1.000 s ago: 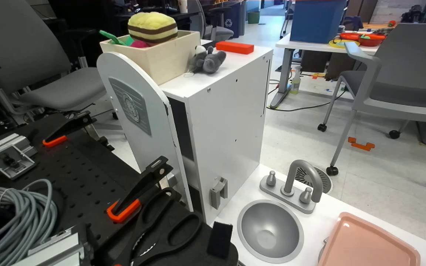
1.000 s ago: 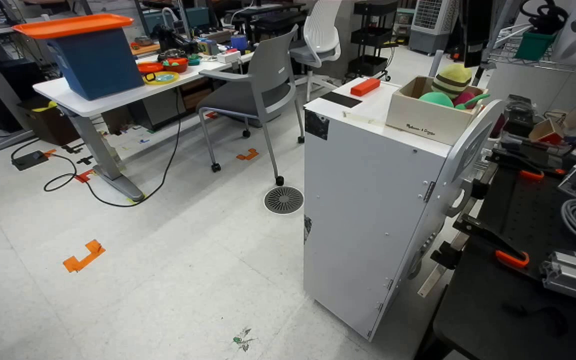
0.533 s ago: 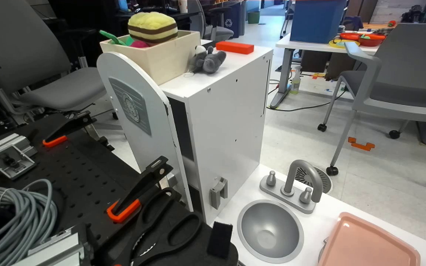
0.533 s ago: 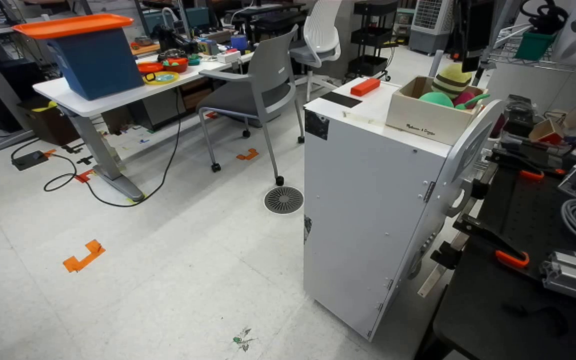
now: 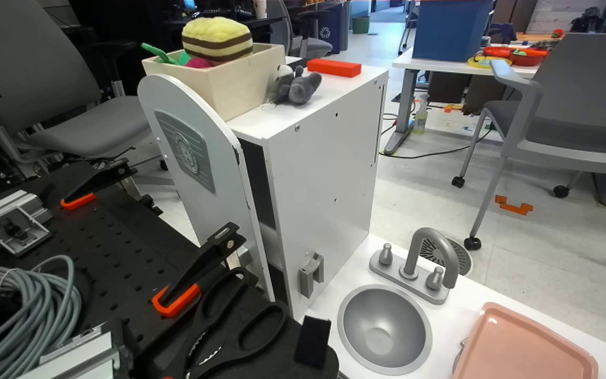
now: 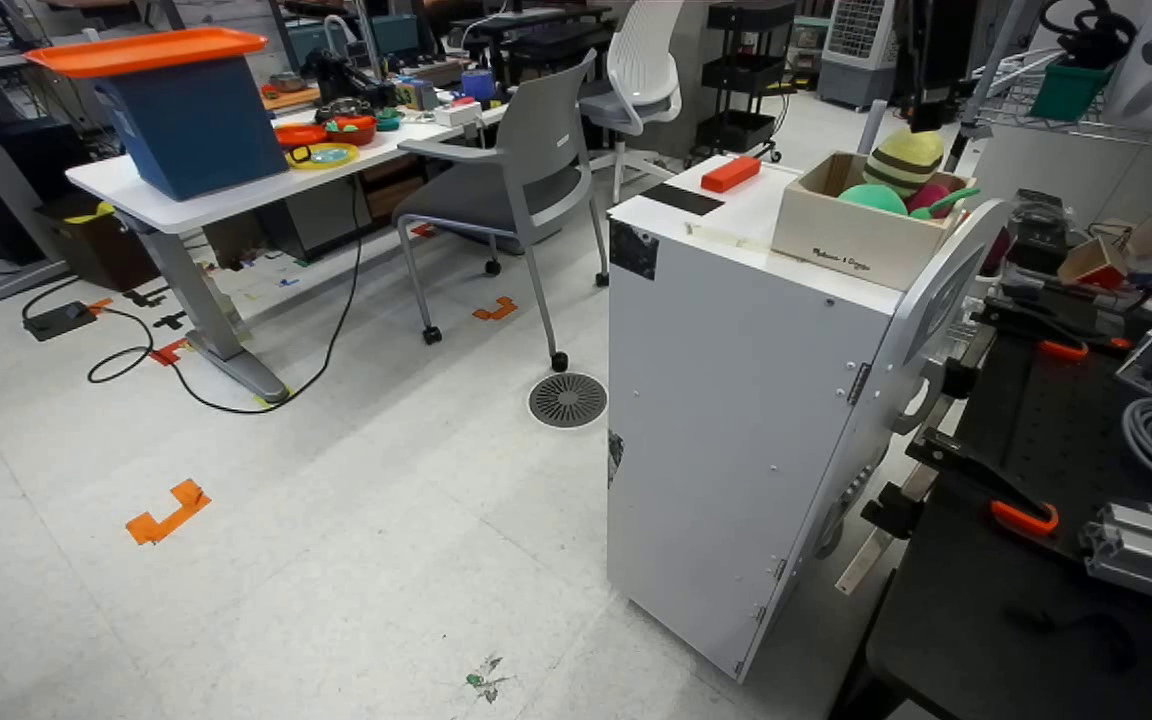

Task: Remove the yellow plushy from the basket and put it on top of the cupboard

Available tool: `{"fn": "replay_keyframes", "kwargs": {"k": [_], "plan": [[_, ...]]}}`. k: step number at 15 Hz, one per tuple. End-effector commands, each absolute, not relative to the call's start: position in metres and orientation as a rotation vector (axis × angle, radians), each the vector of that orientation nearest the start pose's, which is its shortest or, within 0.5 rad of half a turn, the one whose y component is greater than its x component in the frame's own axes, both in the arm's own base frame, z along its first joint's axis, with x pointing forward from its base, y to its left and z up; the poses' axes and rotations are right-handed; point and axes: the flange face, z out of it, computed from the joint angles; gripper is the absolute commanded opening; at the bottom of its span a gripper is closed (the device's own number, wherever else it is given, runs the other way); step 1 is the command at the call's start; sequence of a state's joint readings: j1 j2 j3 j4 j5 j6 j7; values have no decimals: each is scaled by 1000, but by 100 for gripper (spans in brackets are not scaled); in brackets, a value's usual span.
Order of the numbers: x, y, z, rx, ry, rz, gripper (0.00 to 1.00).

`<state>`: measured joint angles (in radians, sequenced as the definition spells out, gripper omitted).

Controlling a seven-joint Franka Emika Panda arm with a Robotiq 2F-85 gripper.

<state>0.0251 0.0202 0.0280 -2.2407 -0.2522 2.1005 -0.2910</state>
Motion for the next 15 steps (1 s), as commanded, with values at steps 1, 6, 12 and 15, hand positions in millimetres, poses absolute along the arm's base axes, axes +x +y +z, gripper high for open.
{"fn": "replay_keyframes", "kwargs": {"k": [1, 6, 12, 15], "plan": [[504, 15, 352, -3186, -845, 303, 100], [498, 19, 349, -3104, -934, 356, 100], [499, 18, 342, -3093, -908, 405, 100], [505, 10, 337, -3113, -871, 418, 100]]}}
